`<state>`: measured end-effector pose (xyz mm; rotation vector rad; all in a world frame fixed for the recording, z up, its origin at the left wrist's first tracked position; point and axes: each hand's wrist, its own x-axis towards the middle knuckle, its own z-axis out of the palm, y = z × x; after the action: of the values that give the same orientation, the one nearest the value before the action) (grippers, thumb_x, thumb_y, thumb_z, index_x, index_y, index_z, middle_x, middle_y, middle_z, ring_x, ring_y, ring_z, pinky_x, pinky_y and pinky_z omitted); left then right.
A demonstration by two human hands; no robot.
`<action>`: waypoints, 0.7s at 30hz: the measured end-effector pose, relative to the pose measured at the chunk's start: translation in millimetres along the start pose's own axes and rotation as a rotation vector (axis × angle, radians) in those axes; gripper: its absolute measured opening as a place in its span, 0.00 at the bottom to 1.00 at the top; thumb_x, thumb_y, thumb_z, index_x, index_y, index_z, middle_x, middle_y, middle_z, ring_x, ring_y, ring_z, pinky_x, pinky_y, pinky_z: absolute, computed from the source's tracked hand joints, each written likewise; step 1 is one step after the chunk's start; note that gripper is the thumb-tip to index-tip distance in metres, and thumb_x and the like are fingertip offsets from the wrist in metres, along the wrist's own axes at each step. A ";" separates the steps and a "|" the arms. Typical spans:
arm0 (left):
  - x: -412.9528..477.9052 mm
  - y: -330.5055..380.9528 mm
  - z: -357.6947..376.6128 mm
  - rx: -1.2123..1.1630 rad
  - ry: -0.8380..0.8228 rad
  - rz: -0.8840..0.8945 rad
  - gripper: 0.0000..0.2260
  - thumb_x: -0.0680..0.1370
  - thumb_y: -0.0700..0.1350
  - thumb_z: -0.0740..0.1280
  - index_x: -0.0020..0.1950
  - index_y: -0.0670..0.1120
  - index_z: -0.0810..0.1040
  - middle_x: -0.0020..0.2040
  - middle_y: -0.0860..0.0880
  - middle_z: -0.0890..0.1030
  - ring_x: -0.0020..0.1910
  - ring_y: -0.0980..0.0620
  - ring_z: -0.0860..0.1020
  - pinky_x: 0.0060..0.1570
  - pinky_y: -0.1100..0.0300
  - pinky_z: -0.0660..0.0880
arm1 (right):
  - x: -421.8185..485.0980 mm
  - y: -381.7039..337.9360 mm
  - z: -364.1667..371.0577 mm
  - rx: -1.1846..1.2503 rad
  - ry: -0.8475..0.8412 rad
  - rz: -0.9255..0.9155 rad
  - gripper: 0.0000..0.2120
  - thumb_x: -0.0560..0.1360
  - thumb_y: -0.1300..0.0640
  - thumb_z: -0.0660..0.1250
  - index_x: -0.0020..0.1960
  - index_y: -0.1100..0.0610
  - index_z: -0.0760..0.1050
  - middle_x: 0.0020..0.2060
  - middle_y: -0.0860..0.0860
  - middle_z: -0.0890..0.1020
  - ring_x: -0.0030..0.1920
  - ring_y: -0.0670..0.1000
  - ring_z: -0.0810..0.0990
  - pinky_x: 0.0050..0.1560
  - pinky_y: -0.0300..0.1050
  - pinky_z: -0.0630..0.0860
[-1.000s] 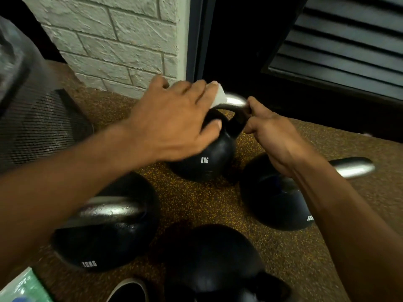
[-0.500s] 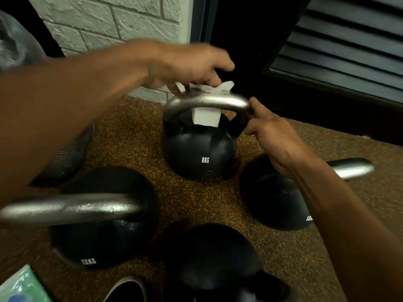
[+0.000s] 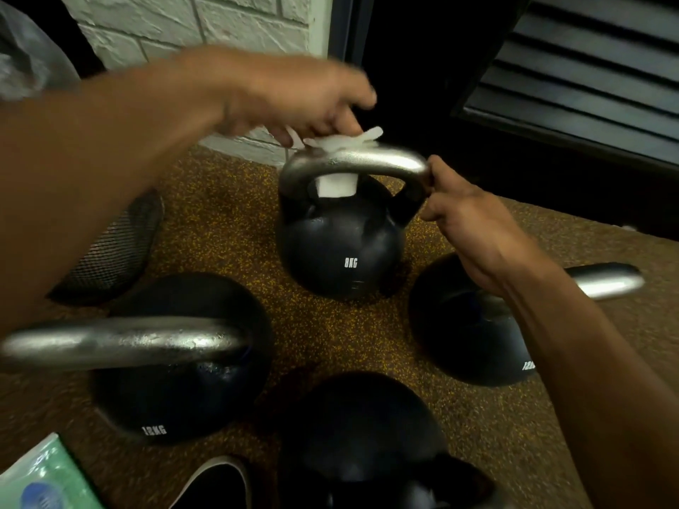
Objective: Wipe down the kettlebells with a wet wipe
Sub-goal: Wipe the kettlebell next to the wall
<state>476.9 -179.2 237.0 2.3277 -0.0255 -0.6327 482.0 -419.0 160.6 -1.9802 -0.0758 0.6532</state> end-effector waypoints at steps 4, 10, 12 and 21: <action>-32.7 -1.4 62.3 0.855 0.208 -0.045 0.33 0.83 0.65 0.39 0.83 0.48 0.49 0.79 0.41 0.64 0.72 0.40 0.70 0.63 0.43 0.68 | -1.8 -1.2 3.4 0.020 0.015 -0.012 0.40 0.72 0.60 0.64 0.82 0.48 0.56 0.80 0.46 0.61 0.80 0.47 0.56 0.80 0.52 0.51; -43.8 -20.3 121.1 0.924 0.387 -0.151 0.39 0.80 0.67 0.37 0.79 0.42 0.28 0.80 0.36 0.31 0.82 0.37 0.41 0.73 0.26 0.49 | -1.2 3.0 6.3 0.030 0.031 -0.026 0.41 0.74 0.64 0.63 0.83 0.50 0.51 0.81 0.45 0.58 0.80 0.45 0.55 0.74 0.41 0.54; -39.7 -19.4 123.9 1.020 0.378 -0.143 0.39 0.80 0.68 0.35 0.79 0.42 0.27 0.78 0.34 0.28 0.81 0.35 0.38 0.72 0.24 0.46 | -1.2 2.8 7.2 0.025 0.038 -0.031 0.43 0.72 0.61 0.64 0.83 0.49 0.51 0.81 0.45 0.58 0.79 0.45 0.56 0.73 0.41 0.53; -9.5 -14.2 93.4 1.076 0.460 0.097 0.40 0.80 0.69 0.38 0.80 0.43 0.29 0.82 0.39 0.34 0.83 0.40 0.47 0.76 0.30 0.50 | -2.9 -0.1 7.2 0.008 0.036 -0.045 0.45 0.67 0.56 0.66 0.82 0.47 0.54 0.79 0.45 0.63 0.78 0.46 0.60 0.78 0.48 0.55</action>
<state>424.4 -226.4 173.5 3.4207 -0.3352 0.0444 476.1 -414.1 159.4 -1.9765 -0.0954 0.5881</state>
